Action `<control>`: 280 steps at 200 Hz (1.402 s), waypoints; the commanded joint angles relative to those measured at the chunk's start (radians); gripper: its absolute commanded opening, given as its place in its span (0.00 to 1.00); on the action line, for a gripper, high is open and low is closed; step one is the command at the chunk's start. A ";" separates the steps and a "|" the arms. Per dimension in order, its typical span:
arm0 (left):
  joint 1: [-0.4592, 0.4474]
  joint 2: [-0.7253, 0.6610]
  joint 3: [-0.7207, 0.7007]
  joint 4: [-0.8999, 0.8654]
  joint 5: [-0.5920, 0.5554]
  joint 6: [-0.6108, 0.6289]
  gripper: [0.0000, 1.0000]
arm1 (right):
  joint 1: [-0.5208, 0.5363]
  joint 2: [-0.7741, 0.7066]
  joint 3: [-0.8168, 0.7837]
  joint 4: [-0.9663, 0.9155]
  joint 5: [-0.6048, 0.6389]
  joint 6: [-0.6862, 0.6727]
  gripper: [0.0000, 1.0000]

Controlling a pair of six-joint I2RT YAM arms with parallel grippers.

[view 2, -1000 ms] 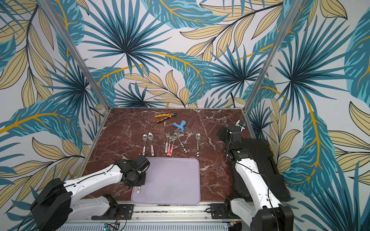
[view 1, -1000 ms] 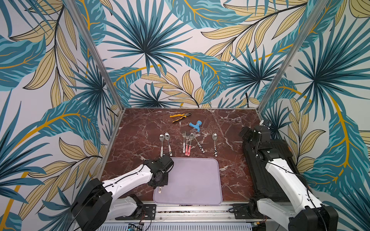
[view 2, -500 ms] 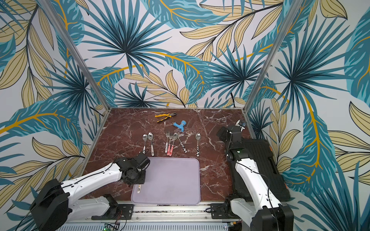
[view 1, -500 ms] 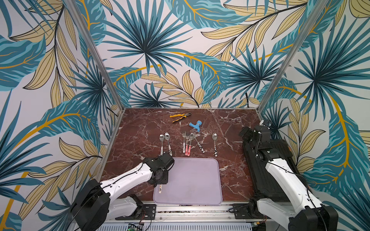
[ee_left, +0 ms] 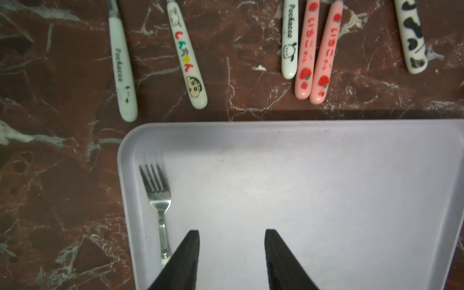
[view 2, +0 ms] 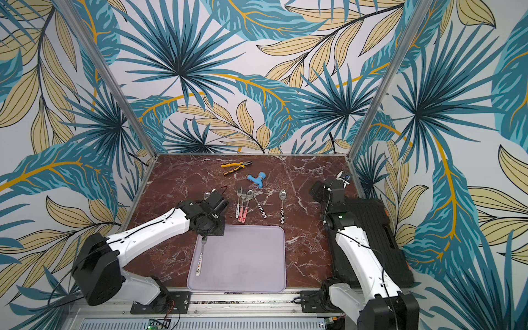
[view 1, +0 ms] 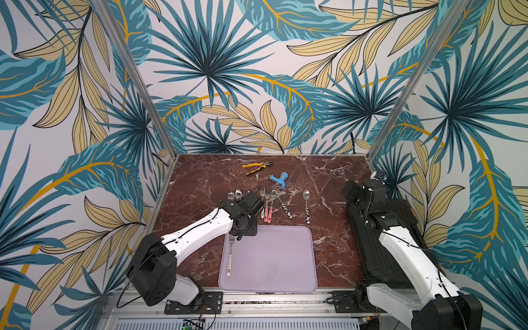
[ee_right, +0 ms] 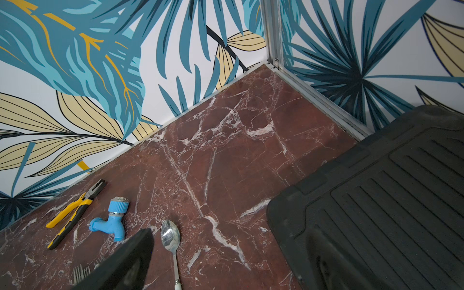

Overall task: Set the spoon and fork side by side
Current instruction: Place the fork on the tray, then pick up the spoon from the center of the board.

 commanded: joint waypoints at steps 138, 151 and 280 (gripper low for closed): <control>0.172 0.357 0.251 0.046 0.000 0.114 0.47 | 0.001 -0.012 -0.013 -0.023 0.016 0.003 1.00; 0.181 0.378 0.265 0.043 0.005 0.121 0.47 | 0.001 -0.012 -0.013 -0.023 0.018 0.002 0.99; 0.230 0.499 0.331 0.037 0.023 0.167 0.27 | 0.001 -0.018 -0.012 -0.023 0.025 0.000 1.00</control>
